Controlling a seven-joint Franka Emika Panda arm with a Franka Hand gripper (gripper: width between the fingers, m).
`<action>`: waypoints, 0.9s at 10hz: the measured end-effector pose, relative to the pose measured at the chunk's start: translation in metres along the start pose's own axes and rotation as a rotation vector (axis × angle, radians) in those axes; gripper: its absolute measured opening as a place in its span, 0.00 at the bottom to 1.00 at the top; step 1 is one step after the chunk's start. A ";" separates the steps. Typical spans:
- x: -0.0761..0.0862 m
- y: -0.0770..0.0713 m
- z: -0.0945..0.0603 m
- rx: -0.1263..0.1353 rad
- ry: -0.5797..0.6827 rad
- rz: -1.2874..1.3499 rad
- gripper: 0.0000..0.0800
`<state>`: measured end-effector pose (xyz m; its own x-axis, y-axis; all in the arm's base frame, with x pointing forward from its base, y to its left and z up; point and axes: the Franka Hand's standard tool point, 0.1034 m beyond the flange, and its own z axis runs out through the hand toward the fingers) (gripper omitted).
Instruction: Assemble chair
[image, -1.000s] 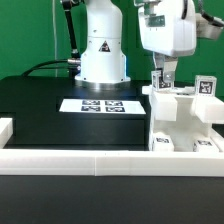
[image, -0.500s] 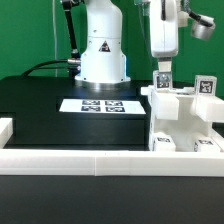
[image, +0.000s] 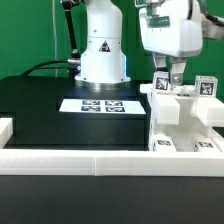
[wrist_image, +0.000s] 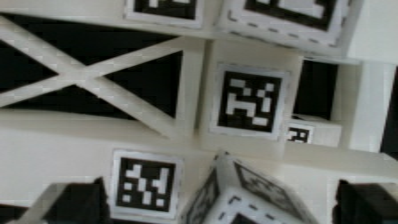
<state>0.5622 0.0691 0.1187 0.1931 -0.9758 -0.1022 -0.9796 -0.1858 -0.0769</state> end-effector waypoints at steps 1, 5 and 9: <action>0.001 0.000 0.001 0.002 0.002 -0.110 0.81; 0.008 0.000 0.003 -0.007 0.006 -0.467 0.81; 0.010 0.001 0.002 -0.040 0.036 -0.809 0.81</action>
Offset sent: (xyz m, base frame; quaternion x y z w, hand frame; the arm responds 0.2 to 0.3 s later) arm 0.0072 -0.0039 -0.0007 -0.0095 -0.0071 -0.1775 0.9841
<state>0.5630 0.0598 0.1152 0.8415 -0.5403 0.0017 -0.5386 -0.8390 -0.0781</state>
